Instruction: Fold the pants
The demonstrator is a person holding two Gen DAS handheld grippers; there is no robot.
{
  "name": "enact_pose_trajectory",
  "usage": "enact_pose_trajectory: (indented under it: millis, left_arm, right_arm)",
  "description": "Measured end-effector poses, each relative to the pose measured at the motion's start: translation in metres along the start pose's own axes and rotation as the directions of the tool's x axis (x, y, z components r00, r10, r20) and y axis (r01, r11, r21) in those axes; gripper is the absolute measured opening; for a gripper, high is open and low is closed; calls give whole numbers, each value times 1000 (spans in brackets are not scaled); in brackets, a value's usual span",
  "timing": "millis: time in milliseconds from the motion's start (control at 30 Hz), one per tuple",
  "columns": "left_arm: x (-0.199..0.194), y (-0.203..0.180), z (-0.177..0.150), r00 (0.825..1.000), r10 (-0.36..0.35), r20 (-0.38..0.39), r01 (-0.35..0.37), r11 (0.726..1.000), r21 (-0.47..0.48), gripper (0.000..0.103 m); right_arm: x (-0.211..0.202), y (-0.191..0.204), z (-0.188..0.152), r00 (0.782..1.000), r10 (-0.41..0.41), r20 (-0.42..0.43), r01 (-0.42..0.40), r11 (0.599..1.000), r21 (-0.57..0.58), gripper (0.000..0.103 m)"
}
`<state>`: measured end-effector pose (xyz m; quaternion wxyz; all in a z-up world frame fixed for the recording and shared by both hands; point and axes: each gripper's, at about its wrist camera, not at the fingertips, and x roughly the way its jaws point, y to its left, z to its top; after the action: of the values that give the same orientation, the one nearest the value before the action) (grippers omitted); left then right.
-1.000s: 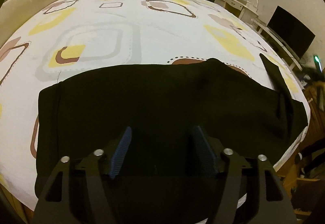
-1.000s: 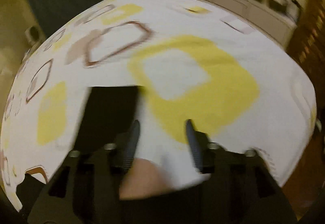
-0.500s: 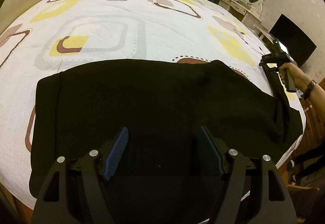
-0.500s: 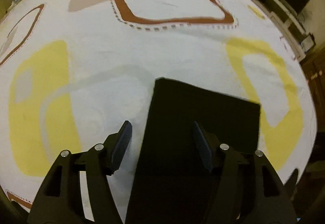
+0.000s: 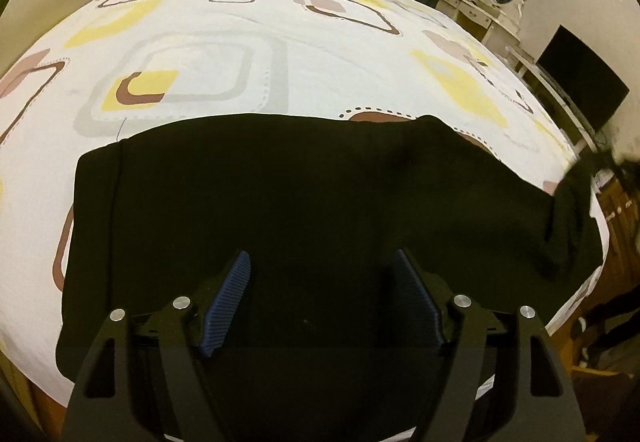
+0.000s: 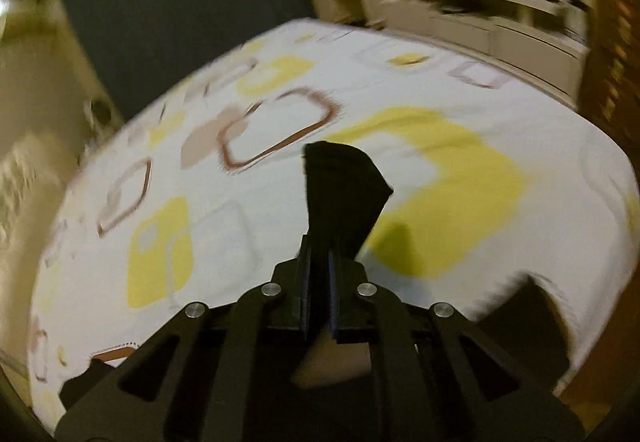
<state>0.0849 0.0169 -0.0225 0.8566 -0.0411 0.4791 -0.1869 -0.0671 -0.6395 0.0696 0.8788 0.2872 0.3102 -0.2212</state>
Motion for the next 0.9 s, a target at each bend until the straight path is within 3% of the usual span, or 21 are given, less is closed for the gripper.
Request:
enact_pose_trajectory:
  millis: [133,233,367,433,467,500,533,600,633,667,800,900]
  left_arm:
    - [0,-1,0,1000,8,-1,-8,1000,-11,74]
    - [0,-4,-2,1000,23,1,-23,1000,7,74]
    - [0,-6,-3,999,35,4,-35,999,10,74]
    - [-1,-6,-3,999,37,4,-37,999,8,74]
    - [-1,-6,-4,999,37,5,-37,999,8,74]
    - [-1,-6,-4,999,38,4,-38,999,6,74]
    - [-1,-6,-4,999,36,4,-36,999,6,74]
    - [-2,-6,-4,999,37,4,-37,999,7,74]
    - [-2,-6,-4,999,38,4,-38,999,7,74]
    - [-2,-6,-4,999,40,5,-40,999,10,74]
    - [-2,-7,-4,999,46,6,-46,999,15,74]
    - [-2,-8,-5,999,47,7,-47,999,20,74]
  right_arm:
    - [-33,-91,-40,1000,2,5,-3,981,193,6]
    - [-30,-142,-72,999,44,-31,-31,939,343,6]
    - [-14,-170,-102,992,124,-37,-90,867,490,8]
    - [-12,-177,-107,991,131,-16,-101,832,546,19]
    - [-10,-180,-107,991,134,-12,-104,822,560,43]
    - [-8,-182,-108,990,138,5,-116,807,579,52]
    - [-6,-182,-108,989,150,13,-129,801,585,54]
    - [-5,-181,-107,988,154,11,-133,809,573,43]
    - [-3,-178,-105,988,154,3,-130,821,556,11]
    - [-6,-178,-104,989,148,4,-126,828,547,7]
    - [-23,-176,-100,992,118,44,-124,854,505,6]
    - [-14,-187,-117,997,83,-11,-66,858,509,6]
